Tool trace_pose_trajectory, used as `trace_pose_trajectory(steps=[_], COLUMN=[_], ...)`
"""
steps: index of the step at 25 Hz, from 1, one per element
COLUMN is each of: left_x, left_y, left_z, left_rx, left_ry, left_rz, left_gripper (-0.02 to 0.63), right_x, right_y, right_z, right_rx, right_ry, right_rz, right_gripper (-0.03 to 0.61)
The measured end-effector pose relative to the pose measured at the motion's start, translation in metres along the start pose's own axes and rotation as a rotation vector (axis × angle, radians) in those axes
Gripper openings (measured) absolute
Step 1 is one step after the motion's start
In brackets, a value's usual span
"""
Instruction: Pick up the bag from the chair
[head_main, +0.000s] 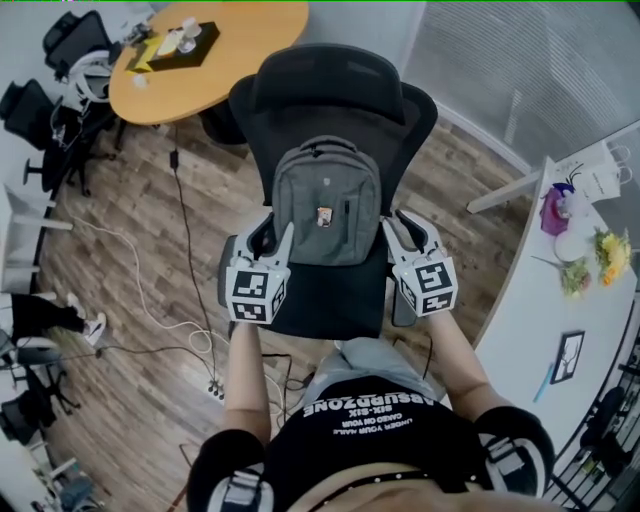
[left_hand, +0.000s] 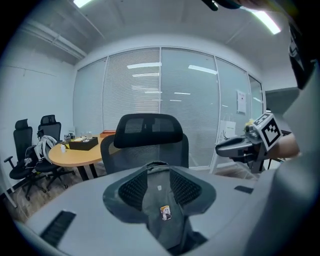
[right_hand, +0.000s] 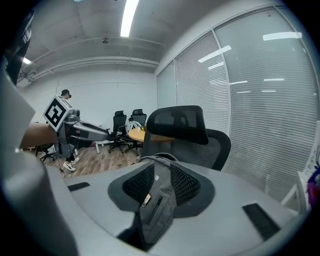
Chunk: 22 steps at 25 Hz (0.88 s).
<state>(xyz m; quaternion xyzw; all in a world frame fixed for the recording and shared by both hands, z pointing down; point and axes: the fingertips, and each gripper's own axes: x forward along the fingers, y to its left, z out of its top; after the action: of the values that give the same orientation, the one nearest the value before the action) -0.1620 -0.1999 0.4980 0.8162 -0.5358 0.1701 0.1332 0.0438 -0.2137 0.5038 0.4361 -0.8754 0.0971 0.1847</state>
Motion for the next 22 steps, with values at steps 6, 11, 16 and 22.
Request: trace_pose_trajectory(steps=[6, 11, 16, 22], left_x=[0.032, 0.052, 0.074, 0.101], left_y=[0.023, 0.04, 0.044, 0.055], left_z=[-0.004, -0.009, -0.027, -0.048], left_rx=[0.008, 0.067, 0.083, 0.063], left_ry=[0.017, 0.044, 0.093, 0.153], left_rz=[0.03, 0.07, 0.062, 0.039], left_gripper=[0.129, 0.141, 0.156, 0.164], right_x=[0.027, 0.049, 0.065, 0.087], right_y=[-0.014, -0.022, -0.032, -0.041], right_z=[-0.006, -0.014, -0.034, -0.044], right_rx=[-0.012, -0.036, -0.04, -0.049], right_ry=[0.033, 0.058, 0.097, 0.118], right_rz=[0.01, 0.011, 0.012, 0.009], right_gripper=[0.143, 0.147, 0.149, 0.147])
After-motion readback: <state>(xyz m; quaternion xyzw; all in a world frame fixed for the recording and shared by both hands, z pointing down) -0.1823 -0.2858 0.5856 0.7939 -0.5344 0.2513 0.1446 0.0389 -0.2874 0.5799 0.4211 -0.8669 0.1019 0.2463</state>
